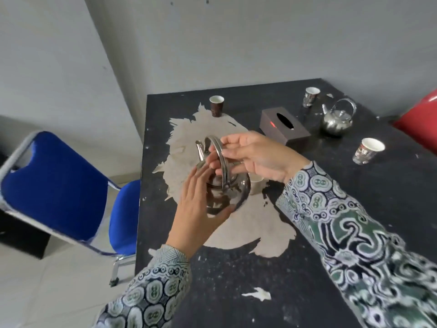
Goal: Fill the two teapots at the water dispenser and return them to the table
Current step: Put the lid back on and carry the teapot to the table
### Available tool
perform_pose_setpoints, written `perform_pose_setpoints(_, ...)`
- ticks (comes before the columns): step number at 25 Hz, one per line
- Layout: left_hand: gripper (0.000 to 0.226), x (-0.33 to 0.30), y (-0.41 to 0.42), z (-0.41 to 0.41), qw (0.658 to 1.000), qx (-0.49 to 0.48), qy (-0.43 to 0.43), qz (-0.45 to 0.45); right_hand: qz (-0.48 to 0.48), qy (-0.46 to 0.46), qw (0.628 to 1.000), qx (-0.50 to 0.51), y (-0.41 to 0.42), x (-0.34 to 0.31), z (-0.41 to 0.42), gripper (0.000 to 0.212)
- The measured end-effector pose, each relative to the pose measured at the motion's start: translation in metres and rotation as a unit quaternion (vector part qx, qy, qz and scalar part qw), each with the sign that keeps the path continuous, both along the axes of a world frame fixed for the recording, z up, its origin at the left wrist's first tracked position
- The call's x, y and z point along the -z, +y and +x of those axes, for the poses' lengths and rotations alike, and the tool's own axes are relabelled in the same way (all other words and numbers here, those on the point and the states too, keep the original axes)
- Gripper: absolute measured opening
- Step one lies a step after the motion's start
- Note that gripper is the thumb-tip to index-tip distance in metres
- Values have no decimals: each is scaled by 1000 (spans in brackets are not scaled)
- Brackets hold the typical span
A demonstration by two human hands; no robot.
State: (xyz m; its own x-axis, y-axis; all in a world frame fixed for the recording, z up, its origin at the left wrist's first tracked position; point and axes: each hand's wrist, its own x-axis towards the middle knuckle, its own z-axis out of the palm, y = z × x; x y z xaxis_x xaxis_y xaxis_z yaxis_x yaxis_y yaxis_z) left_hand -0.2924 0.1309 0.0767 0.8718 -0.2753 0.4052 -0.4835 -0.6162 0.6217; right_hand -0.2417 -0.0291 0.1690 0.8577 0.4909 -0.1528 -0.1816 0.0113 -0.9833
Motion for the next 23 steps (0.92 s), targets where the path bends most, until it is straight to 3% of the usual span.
perform_pose_setpoints(4, 86, -22, -39, 35, 998, -37, -39, 39, -9, -47, 999, -11, -32, -31, 33, 27)
perform_pose_setpoints(11, 86, -41, -72, 143, 990, -56, -77, 108, -22, -91, 994, 63, -59, -53, 108, 20)
perform_pose_setpoints(15, 83, -6, -83, 198, 988, -57, -50, 132, -42, -46, 992, 109, -65, -10, 162, 20)
perform_pose_setpoints(23, 85, 110, -98, 259, 963, -43, 103, 244, -101, 105, 977, 156, -73, 117, 234, 24)
